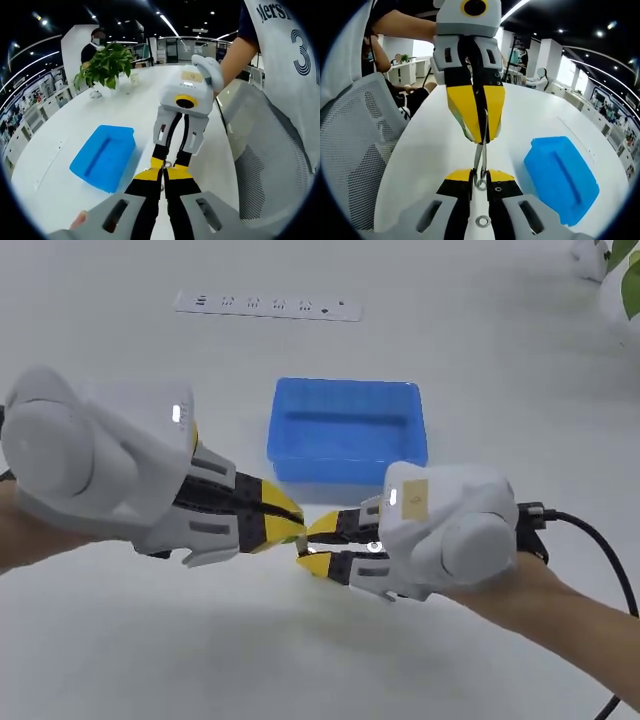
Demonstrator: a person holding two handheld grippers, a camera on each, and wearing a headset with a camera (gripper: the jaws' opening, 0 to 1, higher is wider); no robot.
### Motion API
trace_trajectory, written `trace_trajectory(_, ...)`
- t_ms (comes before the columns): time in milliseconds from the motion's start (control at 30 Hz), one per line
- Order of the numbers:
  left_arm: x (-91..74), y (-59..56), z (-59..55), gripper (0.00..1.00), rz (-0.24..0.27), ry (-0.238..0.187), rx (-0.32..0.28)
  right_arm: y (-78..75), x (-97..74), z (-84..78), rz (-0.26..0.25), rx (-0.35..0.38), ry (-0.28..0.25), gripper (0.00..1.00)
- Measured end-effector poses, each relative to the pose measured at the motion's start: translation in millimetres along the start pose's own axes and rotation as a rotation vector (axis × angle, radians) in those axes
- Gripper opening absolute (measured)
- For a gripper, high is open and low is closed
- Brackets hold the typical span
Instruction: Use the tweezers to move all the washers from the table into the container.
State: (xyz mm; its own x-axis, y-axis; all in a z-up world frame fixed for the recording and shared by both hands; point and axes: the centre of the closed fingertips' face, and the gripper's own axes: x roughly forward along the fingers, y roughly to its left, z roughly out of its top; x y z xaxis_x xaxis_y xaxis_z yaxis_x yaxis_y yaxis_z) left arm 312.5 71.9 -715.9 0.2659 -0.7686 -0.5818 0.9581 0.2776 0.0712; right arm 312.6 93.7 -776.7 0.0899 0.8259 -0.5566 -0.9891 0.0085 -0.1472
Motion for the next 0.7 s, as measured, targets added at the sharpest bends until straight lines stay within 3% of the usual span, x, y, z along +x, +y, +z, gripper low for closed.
trace_trajectory(433, -0.4, -0.4, -0.8, 0.06, -0.001, 0.000, -0.010, 1.6, -1.2, -6.9, -0.001, 0.002, 0.018, 0.11)
trace_trajectory(567, -1.3, -0.8, -1.7, 0.06, -0.004, 0.001, -0.017, -0.4, -2.3, 0.7, 0.006, 0.051, -0.029, 0.12)
trace_trajectory(700, -0.1, -0.5, -0.8, 0.06, -0.007, 0.000, -0.015, 0.0, -1.5, 0.3, 0.024, 0.017, -0.018, 0.12)
